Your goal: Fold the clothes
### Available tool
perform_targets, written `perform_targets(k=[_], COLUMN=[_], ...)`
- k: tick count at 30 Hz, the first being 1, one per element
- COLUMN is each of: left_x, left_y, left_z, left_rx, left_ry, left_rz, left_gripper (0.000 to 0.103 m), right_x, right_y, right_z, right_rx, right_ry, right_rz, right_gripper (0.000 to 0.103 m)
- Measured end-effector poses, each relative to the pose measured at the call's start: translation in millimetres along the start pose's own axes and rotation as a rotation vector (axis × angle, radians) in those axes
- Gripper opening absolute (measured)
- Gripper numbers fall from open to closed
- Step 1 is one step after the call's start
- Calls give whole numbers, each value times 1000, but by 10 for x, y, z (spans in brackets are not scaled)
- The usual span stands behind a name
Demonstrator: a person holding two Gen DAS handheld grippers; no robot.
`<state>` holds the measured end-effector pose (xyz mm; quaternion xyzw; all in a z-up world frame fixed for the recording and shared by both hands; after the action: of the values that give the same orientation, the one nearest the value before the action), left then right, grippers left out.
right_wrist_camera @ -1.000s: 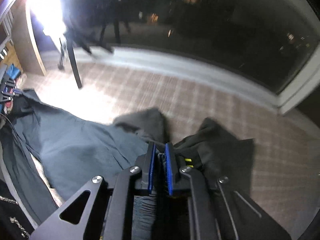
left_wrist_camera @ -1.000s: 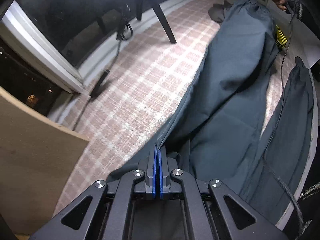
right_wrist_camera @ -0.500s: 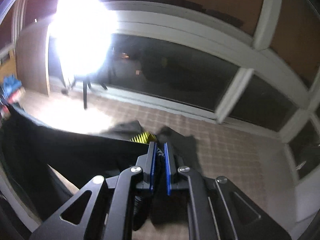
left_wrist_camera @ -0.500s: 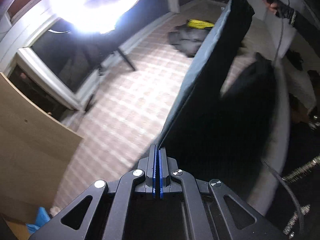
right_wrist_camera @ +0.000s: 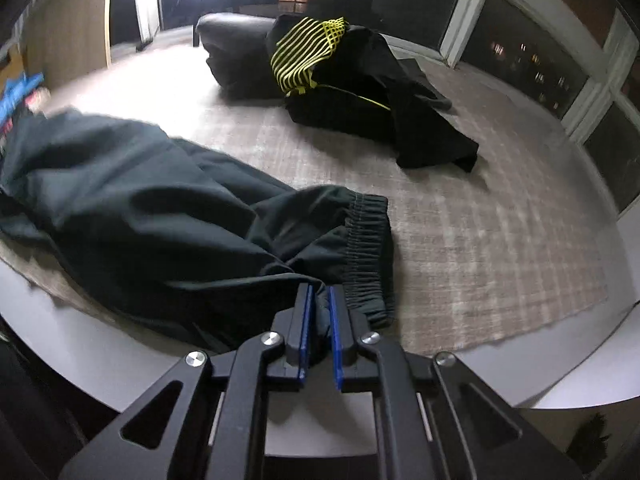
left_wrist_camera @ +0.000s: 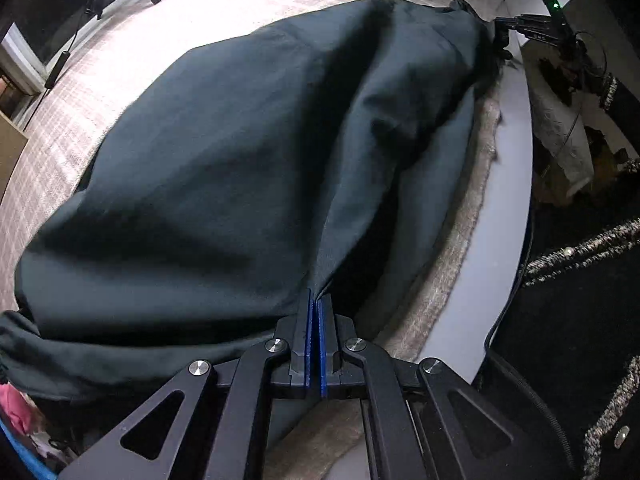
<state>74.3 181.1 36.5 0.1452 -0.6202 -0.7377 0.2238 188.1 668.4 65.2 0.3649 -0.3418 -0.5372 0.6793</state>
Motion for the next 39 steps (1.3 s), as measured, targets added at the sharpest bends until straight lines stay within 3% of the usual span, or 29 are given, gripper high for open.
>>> perform_targets(k=[2,3,4,7,12,14,16,20,23,26,28,31,34,37,39], left_x=[79,100,120,156,155,174,193,176,110,42,15,-7,40,328,500], left_y=[92,126,159,141,74,76,93,114,109,68,9,25,152,399,566], left_z=[33,32,31,25,20,-5,-10,-8,8,15,13,-32,-129,-360,-533], left_rx=[-29,-34,-39,-35,-19,-10,-9,-12,-16,-21,-13,-3,-17,-50,-71], left_ry=[33,37,40,38,60,64,83,96,89,79,74,54,58,157,231], left_rz=[1,1,2,12,18,20,11,1,-10,-43,-50,-50,-50,-18,12], left_gripper=[2,2,2,2,2,2,2,2,2,2,6,9,10,13,21], right_x=[-104,-155,-168,-171,-128,2,244,505,461,152,-72,-309,-248,-90,158], right_y=[73,109,151,185,-109,-161,-95,660,1107,894,478,2,237,541,598], right_z=[43,53,42,28,64,143,321,761,710,370,48,-325,-261,46,299], right_rx=[13,25,19,16,84,91,95,-130,-291,-215,-37,221,190,58,-17], right_ry=[-58,-90,-90,-38,20,79,259,466,546,490,462,420,250,59,-15], right_rz=[44,62,75,53,149,198,105,-29,-162,-201,-284,-423,-275,-128,-10], right_gripper=[28,54,68,68,64,5,8,8,8,15,54,55,57,62,64])
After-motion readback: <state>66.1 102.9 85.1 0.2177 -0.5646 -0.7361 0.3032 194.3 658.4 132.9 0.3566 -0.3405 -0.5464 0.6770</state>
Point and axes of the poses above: each gripper's, at about its wrist camera, not at the fingertips, and y roughly against the way its jaws point, x to its left, z to its top, the point moved 2 cm from there along -y, roughly the way its jaws point, and after that the axes turned 11 degrees about z, right-handed, at the moved point
